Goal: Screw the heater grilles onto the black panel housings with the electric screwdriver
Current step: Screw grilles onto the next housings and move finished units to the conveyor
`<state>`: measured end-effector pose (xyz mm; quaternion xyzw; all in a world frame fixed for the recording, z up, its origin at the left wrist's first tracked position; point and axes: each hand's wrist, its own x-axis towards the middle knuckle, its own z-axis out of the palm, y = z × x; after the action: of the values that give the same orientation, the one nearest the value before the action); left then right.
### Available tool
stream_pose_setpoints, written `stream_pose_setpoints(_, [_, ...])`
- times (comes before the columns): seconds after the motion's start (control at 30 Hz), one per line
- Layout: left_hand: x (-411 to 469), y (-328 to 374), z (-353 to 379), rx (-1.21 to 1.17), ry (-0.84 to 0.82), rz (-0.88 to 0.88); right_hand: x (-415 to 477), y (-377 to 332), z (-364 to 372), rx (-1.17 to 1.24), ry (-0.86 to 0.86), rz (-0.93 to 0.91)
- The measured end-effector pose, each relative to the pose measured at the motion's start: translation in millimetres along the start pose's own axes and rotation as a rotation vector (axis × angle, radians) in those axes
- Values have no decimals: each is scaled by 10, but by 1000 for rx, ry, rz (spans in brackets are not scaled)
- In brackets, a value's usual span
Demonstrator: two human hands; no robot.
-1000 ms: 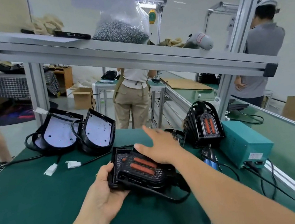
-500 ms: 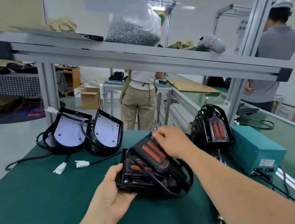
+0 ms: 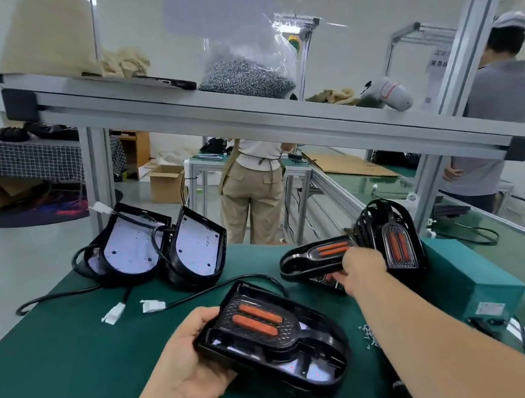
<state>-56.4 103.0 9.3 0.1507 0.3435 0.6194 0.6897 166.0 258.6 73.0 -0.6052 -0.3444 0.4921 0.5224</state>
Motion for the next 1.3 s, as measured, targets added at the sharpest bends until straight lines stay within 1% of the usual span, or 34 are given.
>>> stream_pose_setpoints(0.07, [-8,63,-36,8,4,-7,-13,98,-29,-95,-7,32])
stream_pose_setpoints(0.13, [-15,109,-63,32,1,-11,-19,108,-49,-199,77,96])
stream_pose_setpoints(0.17, [-15,123,-72,50,0,-13,-39,96,-49,-250,128,87])
stream_pose_setpoints(0.23, [-10,136,-76,73,0,-25,-69,74,-37,-398,219,-8])
stream_pose_setpoints(0.27, [-5,137,-69,82,0,-34,-131,48,-17,-448,244,-94])
stream_pose_setpoints(0.3, [-3,141,-53,94,-2,-45,-217,19,3,-461,221,-186])
stream_pose_setpoints(0.33, [3,143,-36,108,-2,-54,-324,-1,18,-449,133,-274])
stream_pose_setpoints(0.37, [6,142,-18,120,-1,-65,-475,1,34,-433,-15,-350])
stream_pose_setpoints(0.4, [7,140,-2,124,0,-77,-646,19,50,-464,-189,-380])
stream_pose_setpoints(0.43, [6,140,11,121,1,-90,-807,58,66,-567,-355,-389])
stream_pose_setpoints(0.47, [1,140,24,114,1,-98,-934,121,73,-709,-483,-416])
stream_pose_setpoints(0.5, [-1,139,35,106,0,-100,-1002,197,68,-837,-564,-445])
stream_pose_setpoints(0.53, [-2,135,39,96,-2,-97,-1056,264,47,-931,-602,-457])
stream_pose_setpoints(0.57, [-3,126,47,86,-6,-93,-1097,313,22,-951,-615,-422])
stream_pose_setpoints(0.63, [-9,98,74,60,-5,-71,-1140,387,-50,-857,-603,-325])
stream_pose_setpoints(0.67, [-14,78,96,41,-4,-56,-1159,422,-76,-806,-574,-313])
stream_pose_setpoints(0.77, [-65,-58,199,22,-28,-44,-1192,564,-53,-662,-392,-316])
stream_pose_setpoints(0.83, [-151,-219,309,93,-93,-16,-1230,674,-8,-578,-268,-321])
stream_pose_setpoints(0.87, [-196,-308,355,176,-93,48,-1244,723,13,-557,-213,-334])
stream_pose_setpoints(0.9, [-228,-380,389,281,-42,147,-1249,759,32,-544,-165,-352])
stream_pose_setpoints(0.97, [-223,-446,384,512,159,379,-1264,785,35,-529,-104,-397])
stream_pose_setpoints(1.0, [-208,-444,361,624,248,461,-1270,775,25,-527,-95,-418])
stream_pose_setpoints(1.07, [-144,-417,302,728,337,516,-1271,755,-14,-552,-108,-451])
stream_pose_setpoints(1.13, [-97,-394,268,745,371,527,-1265,765,-44,-571,-126,-458])
stream_pose_setpoints(1.23, [-46,-382,279,855,418,546,-1261,842,-64,-394,-184,-388])
stream_pose_setpoints(1.3, [-32,-369,284,881,411,541,-1254,881,-76,-321,-199,-358])
